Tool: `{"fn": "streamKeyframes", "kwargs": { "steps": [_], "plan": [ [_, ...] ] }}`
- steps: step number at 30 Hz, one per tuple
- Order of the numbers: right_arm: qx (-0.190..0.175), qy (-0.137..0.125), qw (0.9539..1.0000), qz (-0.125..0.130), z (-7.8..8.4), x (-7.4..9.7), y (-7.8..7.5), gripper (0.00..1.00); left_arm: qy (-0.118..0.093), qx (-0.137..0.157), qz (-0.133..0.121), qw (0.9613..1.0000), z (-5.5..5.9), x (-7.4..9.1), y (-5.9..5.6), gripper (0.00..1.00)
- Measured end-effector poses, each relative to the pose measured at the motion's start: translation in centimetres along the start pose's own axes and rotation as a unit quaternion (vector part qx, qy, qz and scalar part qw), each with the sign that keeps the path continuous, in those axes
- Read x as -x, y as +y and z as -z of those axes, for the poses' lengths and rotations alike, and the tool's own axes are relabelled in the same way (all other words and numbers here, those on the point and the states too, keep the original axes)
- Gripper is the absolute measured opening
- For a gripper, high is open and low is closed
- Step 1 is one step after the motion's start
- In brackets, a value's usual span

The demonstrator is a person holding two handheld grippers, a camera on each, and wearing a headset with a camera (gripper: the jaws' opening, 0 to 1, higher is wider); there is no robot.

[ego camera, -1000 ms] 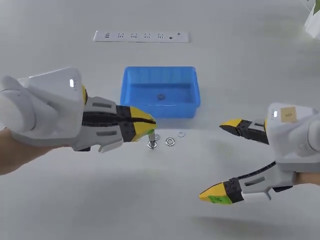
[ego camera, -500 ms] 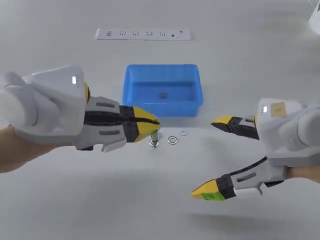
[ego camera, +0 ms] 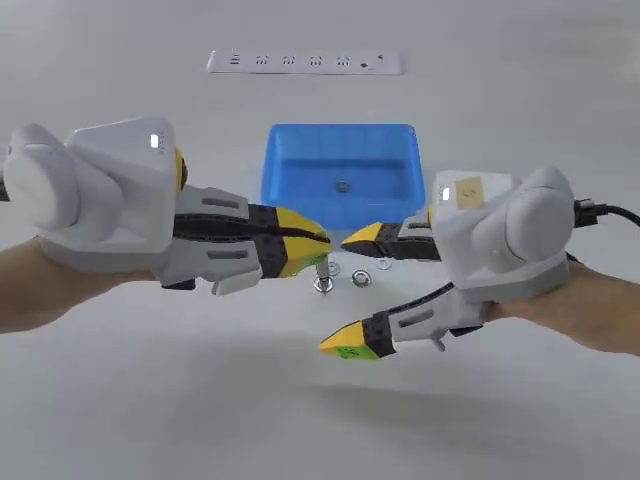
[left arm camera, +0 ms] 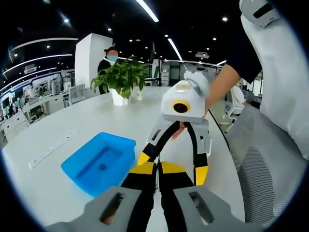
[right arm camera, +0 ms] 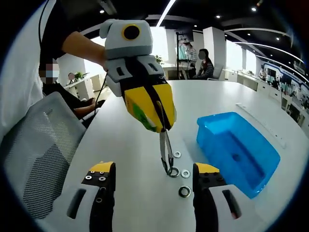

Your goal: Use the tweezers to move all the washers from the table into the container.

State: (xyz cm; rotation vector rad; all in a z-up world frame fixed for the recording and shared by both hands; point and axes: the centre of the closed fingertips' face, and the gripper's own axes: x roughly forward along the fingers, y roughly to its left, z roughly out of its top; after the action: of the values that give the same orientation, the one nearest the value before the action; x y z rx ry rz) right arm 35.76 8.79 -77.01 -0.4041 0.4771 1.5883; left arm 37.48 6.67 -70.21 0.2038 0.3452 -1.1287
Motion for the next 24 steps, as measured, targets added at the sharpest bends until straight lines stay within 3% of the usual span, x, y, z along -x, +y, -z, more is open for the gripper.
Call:
{"fn": "streamKeyframes", "kwargs": {
  "steps": [7, 13, 19, 24],
  "plan": [
    [0.018, 0.010, 0.9997, -0.015, -0.1, -1.3, -0.1, 0.53, 0.000, 0.004, 0.007, 1.0000, 0.2, -0.1, -0.1, 0.05],
    [0.048, 0.010, 0.9988, -0.009, -0.5, -1.6, -0.8, 0.29, 0.004, 0.002, 0.013, 0.9999, 0.4, -0.2, -0.3, 0.06],
    [0.054, 0.035, 0.9978, -0.016, 0.7, -1.8, -0.9, 0.24, 0.009, 0.001, 0.014, 0.9999, 0.6, -0.1, -0.3, 0.06],
    [0.047, 0.021, 0.9987, -0.004, 0.1, -1.5, -1.4, 0.15, 0.012, -0.001, 0.015, 0.9998, 0.7, -0.1, -0.4, 0.06]
  ]
}}
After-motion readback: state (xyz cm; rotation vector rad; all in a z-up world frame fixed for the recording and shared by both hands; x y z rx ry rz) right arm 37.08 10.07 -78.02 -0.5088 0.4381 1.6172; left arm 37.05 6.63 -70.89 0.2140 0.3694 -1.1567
